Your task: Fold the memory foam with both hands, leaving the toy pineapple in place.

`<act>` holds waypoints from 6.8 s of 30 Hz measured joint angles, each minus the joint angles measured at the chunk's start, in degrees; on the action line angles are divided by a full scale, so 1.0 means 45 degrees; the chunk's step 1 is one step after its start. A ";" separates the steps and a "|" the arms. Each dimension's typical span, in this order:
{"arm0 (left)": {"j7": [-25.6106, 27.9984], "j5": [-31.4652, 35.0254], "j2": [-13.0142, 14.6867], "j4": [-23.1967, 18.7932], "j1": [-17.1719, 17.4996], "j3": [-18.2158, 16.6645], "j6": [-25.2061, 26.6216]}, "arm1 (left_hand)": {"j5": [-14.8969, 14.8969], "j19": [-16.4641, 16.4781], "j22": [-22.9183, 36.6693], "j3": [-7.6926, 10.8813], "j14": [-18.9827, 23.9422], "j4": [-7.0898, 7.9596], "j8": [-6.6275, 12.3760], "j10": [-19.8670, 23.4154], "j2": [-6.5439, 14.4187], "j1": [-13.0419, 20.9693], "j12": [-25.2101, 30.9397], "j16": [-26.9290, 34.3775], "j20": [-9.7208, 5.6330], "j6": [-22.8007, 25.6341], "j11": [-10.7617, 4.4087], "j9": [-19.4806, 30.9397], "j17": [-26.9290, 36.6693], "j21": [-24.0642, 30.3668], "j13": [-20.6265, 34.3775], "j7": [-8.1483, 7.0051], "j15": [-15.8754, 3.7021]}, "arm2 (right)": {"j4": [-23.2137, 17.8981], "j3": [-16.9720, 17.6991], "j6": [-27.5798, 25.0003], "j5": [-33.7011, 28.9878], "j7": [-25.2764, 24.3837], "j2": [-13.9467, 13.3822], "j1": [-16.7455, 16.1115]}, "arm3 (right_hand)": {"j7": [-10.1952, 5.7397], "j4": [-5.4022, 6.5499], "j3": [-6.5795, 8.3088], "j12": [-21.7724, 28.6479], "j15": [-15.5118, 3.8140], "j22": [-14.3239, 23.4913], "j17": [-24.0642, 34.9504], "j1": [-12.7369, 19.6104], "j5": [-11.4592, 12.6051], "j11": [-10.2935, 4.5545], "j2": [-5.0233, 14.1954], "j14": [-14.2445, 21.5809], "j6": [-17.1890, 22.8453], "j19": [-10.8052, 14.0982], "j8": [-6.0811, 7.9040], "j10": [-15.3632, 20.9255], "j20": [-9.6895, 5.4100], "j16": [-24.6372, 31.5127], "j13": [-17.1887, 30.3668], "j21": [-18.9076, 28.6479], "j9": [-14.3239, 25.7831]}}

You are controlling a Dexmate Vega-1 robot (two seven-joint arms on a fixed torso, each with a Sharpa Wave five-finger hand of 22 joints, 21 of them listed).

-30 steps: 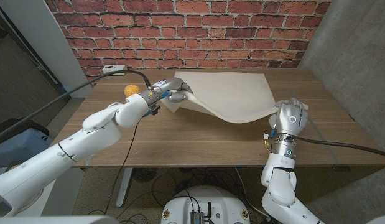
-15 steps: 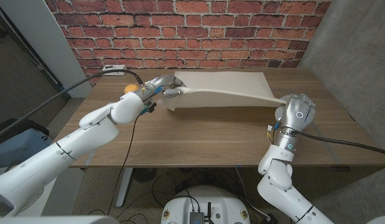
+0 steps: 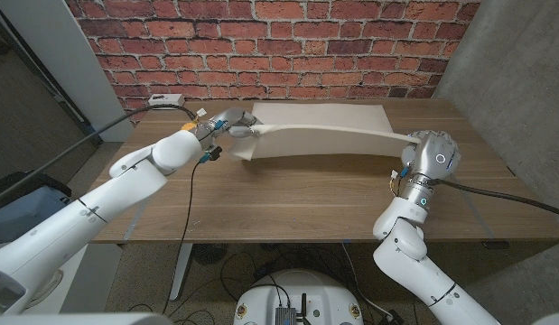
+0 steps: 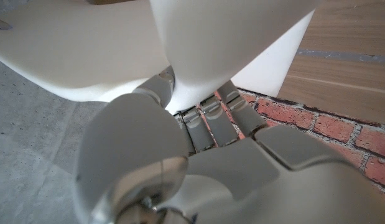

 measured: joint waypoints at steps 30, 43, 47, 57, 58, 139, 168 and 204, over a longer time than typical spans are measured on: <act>-0.1351 -0.2907 -0.0593 0.1225 -0.3309 0.1708 0.4107 | -0.0002 0.0068 0.0004 0.0066 0.0331 -0.0078 -0.0269 0.0199 -0.0185 0.0185 0.0049 -0.0026 0.0068 0.0208 0.0260 -0.0108 -0.0037 0.0333 0.0034 0.0428 0.0200 | 0.0724 -0.1125 -0.0389 0.1850 0.0905 -0.0889 0.2601 | 0.0090 -0.0014 0.0289 -0.0149 0.0001 -0.0001 -0.0032 -0.0032 -0.0121 -0.0001 -0.0033 -0.0001 -0.0088 0.0001 -0.0181 0.0000 -0.0002 -0.0203 -0.0003 0.0000 -0.0001; -0.1417 -0.4498 -0.1066 0.2107 -0.4329 0.2026 0.5585 | -0.0002 0.0184 0.0004 0.0097 0.0519 -0.0112 -0.0376 0.0379 -0.0268 0.0267 0.0074 -0.0062 0.0185 0.0325 0.0447 -0.0124 0.0022 0.0520 0.0035 0.0719 0.0337 | 0.1323 -0.1591 -0.0358 0.2302 0.1108 -0.1130 0.3641 | 0.0091 -0.0003 0.0442 -0.0218 0.0001 -0.0001 -0.0059 -0.0033 -0.0229 0.0090 -0.0033 -0.0001 -0.0086 0.0002 -0.0215 -0.0042 -0.0003 -0.0293 -0.0004 -0.0102 -0.0001; -0.1432 -0.4881 -0.1205 0.2410 -0.4619 0.2146 0.5892 | -0.0002 0.0184 0.0005 0.0097 0.0583 -0.0112 -0.0463 0.0442 -0.0268 0.0268 0.0074 -0.0062 0.0185 0.0443 0.0559 -0.0151 0.0024 0.0559 0.0034 0.0836 0.0316 | 0.1541 -0.1731 -0.0348 0.2404 0.1174 -0.1180 0.3969 | 0.0315 -0.0004 0.0444 -0.0218 0.0001 -0.0001 -0.0058 -0.0033 -0.0230 0.0094 -0.0033 -0.0001 0.0139 -0.0068 -0.0323 -0.0047 0.0067 -0.0293 -0.0004 -0.0102 -0.0011; -0.1146 -0.5474 -0.1597 0.3134 -0.5349 0.2417 0.6400 | -0.0002 0.0227 0.0005 0.0102 0.0675 -0.0108 -0.0545 0.0536 -0.0354 0.0354 0.0075 0.0052 0.0229 0.0462 0.0698 -0.0158 0.0025 0.0616 0.0034 0.0998 0.0313 | 0.2040 -0.2053 -0.0283 0.2635 0.1362 -0.1254 0.4703 | 0.0316 -0.0009 0.0543 -0.0295 0.0001 -0.0001 -0.0021 -0.0033 -0.0230 0.0093 -0.0033 -0.0001 0.0141 -0.0067 -0.0324 -0.0046 0.0066 -0.0342 -0.0004 -0.0102 0.0002; -0.1073 -0.5531 -0.1744 0.3336 -0.5540 0.2461 0.6462 | -0.0002 0.0227 0.0005 0.0102 0.0676 -0.0108 -0.0551 0.0538 -0.0386 0.0386 0.0074 0.0052 0.0229 0.0462 0.0700 -0.0158 0.0026 0.0617 0.0035 0.0998 0.0313 | 0.2084 -0.2082 -0.0241 0.2694 0.1417 -0.1257 0.4766 | 0.0316 -0.0009 0.0543 -0.0295 0.0001 -0.0001 -0.0021 -0.0033 -0.0230 0.0093 -0.0033 -0.0001 0.0141 -0.0067 -0.0324 -0.0047 0.0066 -0.0342 -0.0005 -0.0101 0.0002; 0.3580 -0.5394 -0.7156 1.0562 -0.9369 0.3156 0.6530 | 0.0072 0.0176 -0.0056 0.0103 0.0855 -0.0109 -0.0818 0.0742 -0.0363 0.0363 0.0074 -0.0001 0.0042 0.0669 0.0941 -0.0143 0.0031 0.1320 0.0035 0.1194 0.0268 | 1.0496 -0.3773 0.4189 0.4417 0.0572 0.0151 1.0013 | 0.0388 0.0129 0.0566 -0.0623 -0.0027 -0.0001 0.0451 -0.0339 -0.0402 0.0272 0.0044 -0.0031 0.0117 -0.0065 -0.0963 -0.0735 0.0063 -0.0380 0.0057 -0.0100 0.0125; 0.5247 -0.3473 -0.8765 1.2598 -0.9935 0.3937 0.4683 | 0.0114 0.0086 -0.0117 0.0104 0.0804 -0.0109 -0.0858 0.0745 -0.0362 0.0362 0.0024 -0.0063 -0.0185 0.0699 0.0943 -0.0204 0.0086 0.1462 0.0038 0.1223 0.0227 | 1.0651 -0.3160 0.5161 0.4554 -0.0599 0.0226 0.9293 | 0.0344 0.0672 -0.0235 -0.0860 0.0156 -0.0001 0.0802 -0.3455 -0.0008 0.1570 -0.1511 -0.3907 -1.2998 -0.0923 -0.1779 -0.9228 0.0494 -0.1043 0.0117 -0.0365 0.0083; 0.6329 -0.2588 -1.1663 1.8922 -1.2079 0.4471 0.2075 | 0.0100 0.0039 -0.0114 0.0119 0.0778 -0.0124 -0.0920 0.0831 -0.0361 0.0361 -0.0077 -0.0065 -0.0231 0.0715 0.1030 -0.0207 0.0031 0.1718 0.0044 0.1239 0.0254 | 1.2681 0.3898 1.2401 -0.6364 -0.2412 0.4301 0.7057 | -0.0694 0.0252 -0.0462 0.0939 0.0112 0.0005 0.0194 -0.4629 0.0411 0.0839 -0.1488 -0.1611 -0.6084 -0.0055 0.0124 -0.4885 -0.0297 0.0324 0.0058 0.0493 0.0024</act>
